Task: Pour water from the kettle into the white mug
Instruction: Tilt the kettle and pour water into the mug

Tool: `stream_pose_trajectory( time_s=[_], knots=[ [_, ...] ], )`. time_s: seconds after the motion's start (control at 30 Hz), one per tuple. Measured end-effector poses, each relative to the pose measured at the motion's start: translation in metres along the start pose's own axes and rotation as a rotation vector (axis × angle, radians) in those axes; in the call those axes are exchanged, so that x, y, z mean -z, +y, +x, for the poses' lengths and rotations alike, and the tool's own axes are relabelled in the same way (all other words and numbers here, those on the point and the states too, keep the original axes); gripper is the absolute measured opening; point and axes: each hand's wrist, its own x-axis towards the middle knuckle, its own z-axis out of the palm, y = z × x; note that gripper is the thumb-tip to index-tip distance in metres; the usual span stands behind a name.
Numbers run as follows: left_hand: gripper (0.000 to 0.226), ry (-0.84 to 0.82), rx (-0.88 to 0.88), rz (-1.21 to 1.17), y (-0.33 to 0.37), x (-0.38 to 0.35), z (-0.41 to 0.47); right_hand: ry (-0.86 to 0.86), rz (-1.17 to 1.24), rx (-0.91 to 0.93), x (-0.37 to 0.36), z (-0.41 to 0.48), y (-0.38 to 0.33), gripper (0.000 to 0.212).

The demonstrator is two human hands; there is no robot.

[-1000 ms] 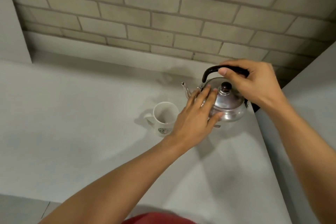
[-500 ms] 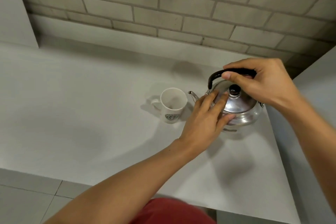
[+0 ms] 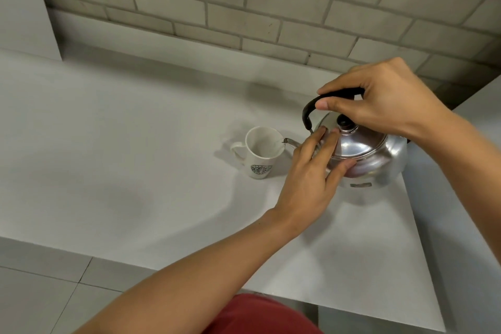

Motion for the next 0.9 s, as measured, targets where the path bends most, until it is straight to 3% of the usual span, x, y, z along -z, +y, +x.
stream_pose_trajectory(
  time_s=[0.57,0.9],
  knots=[
    [0.056,0.055,-0.007,-0.146,-0.002,-0.006,0.002,-0.169,-0.081,-0.044,0.012,0.015,-0.026,0.05],
    [0.058,0.083,0.02,-0.24,0.003,-0.01,0.008,-0.176,-0.133,-0.011,0.02,0.023,-0.031,0.033]
  ],
)
